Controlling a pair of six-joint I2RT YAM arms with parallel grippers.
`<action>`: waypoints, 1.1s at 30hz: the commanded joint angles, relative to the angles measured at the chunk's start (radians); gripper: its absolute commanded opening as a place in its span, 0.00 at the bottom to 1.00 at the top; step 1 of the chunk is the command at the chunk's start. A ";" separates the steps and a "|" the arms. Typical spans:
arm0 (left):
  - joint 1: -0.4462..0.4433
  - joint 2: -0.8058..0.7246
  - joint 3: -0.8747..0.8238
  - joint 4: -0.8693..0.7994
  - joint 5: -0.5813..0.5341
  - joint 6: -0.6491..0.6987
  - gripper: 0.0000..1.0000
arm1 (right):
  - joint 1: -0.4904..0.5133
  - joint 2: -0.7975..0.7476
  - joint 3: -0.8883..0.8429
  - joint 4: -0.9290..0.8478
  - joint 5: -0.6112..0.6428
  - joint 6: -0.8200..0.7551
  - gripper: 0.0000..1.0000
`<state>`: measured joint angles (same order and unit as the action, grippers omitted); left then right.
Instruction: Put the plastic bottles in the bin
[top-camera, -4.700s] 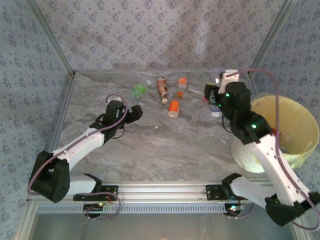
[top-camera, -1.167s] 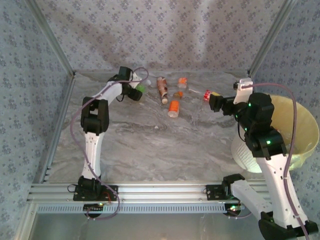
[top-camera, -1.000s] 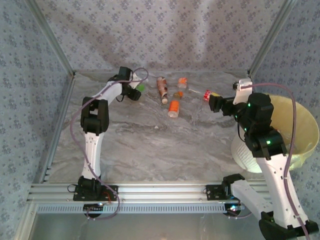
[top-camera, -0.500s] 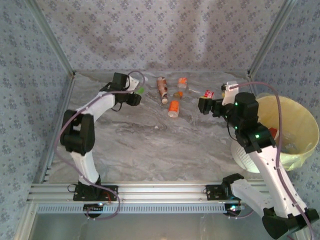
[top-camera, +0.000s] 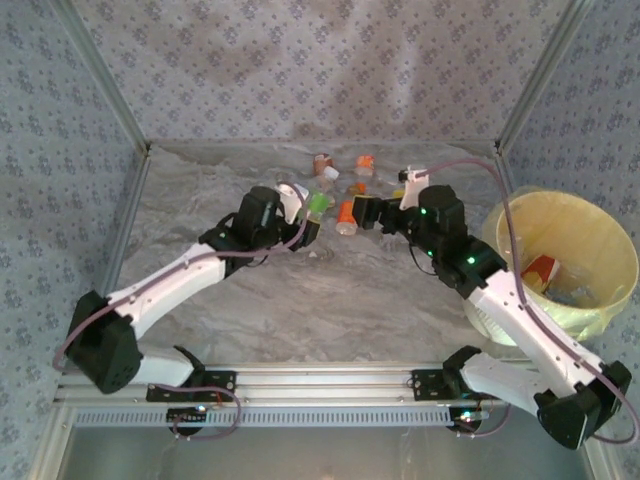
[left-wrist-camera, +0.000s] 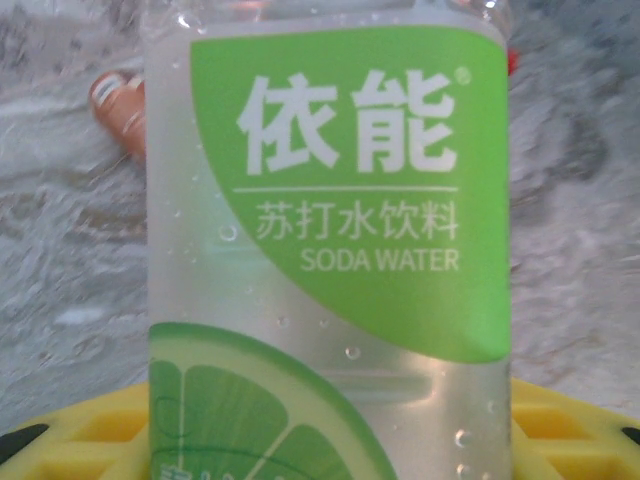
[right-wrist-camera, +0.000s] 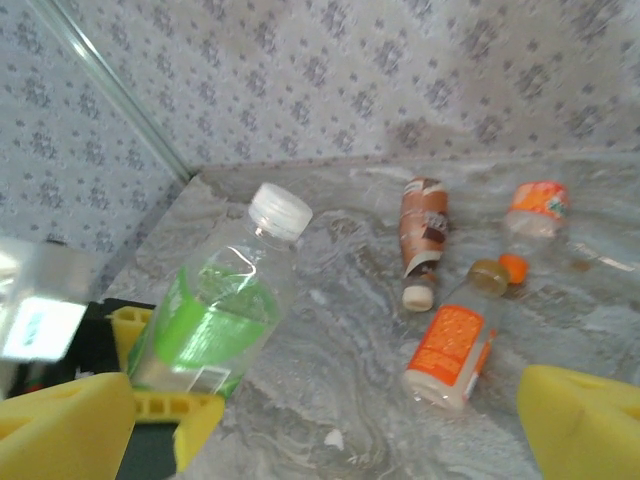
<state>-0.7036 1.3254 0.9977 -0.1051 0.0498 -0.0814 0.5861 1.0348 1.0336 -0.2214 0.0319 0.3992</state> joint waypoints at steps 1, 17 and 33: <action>-0.055 -0.064 -0.050 0.088 -0.102 -0.019 0.50 | 0.020 0.057 0.064 0.047 -0.041 0.066 1.00; -0.133 -0.099 -0.061 0.201 -0.161 0.074 0.50 | 0.023 0.272 0.228 -0.027 -0.219 0.221 1.00; -0.137 -0.102 -0.073 0.266 -0.103 0.045 0.51 | 0.007 0.381 0.255 0.092 -0.445 0.362 0.67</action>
<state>-0.8337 1.2312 0.9096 0.0956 -0.0750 -0.0280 0.5999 1.4178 1.2716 -0.1635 -0.3588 0.7406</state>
